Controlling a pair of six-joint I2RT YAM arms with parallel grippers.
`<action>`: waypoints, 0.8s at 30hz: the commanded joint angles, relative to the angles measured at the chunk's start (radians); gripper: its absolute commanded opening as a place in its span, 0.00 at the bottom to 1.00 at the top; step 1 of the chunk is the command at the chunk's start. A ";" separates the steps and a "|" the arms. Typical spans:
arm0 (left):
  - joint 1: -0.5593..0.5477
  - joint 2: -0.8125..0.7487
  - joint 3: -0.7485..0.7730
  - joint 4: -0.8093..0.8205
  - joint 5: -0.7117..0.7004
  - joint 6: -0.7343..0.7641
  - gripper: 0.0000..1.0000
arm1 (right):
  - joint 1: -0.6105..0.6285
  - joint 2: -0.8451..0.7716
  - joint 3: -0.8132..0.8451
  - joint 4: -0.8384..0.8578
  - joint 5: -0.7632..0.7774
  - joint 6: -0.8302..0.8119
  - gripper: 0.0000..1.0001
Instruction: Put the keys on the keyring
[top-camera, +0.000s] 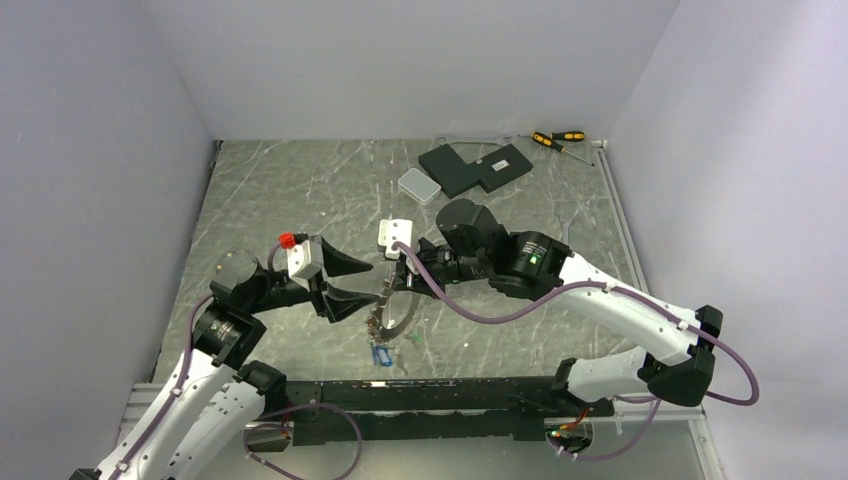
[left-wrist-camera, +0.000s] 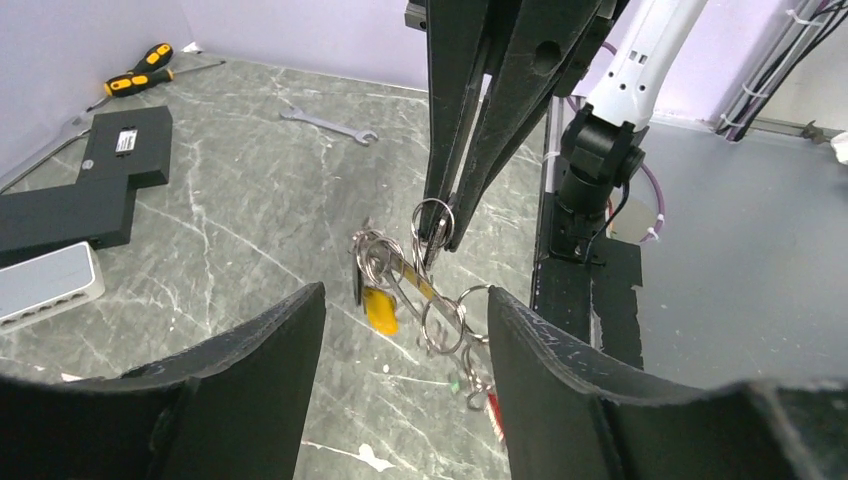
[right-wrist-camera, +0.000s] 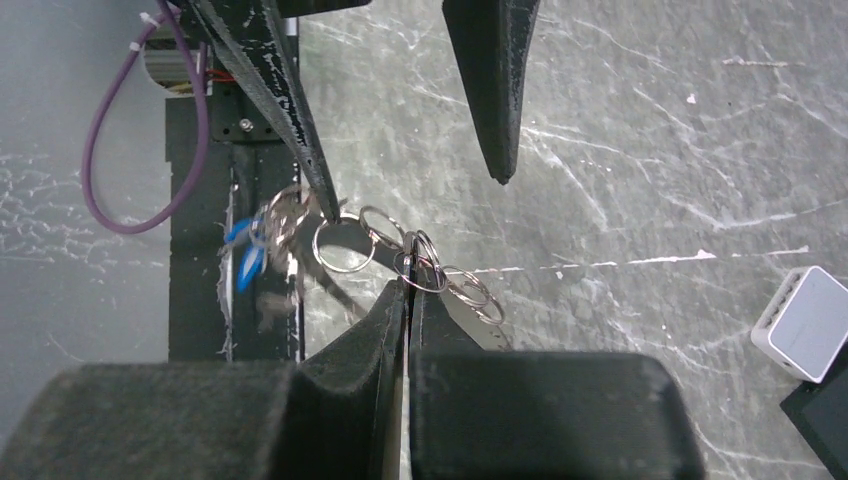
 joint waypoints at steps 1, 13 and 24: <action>0.005 0.008 -0.011 0.119 0.069 -0.039 0.63 | 0.001 -0.048 0.008 0.078 -0.047 -0.021 0.00; 0.002 0.069 -0.021 0.182 0.141 -0.063 0.46 | 0.001 -0.088 -0.022 0.143 -0.078 -0.017 0.00; 0.002 0.092 -0.037 0.299 0.155 -0.127 0.38 | 0.001 -0.085 -0.019 0.152 -0.111 -0.014 0.00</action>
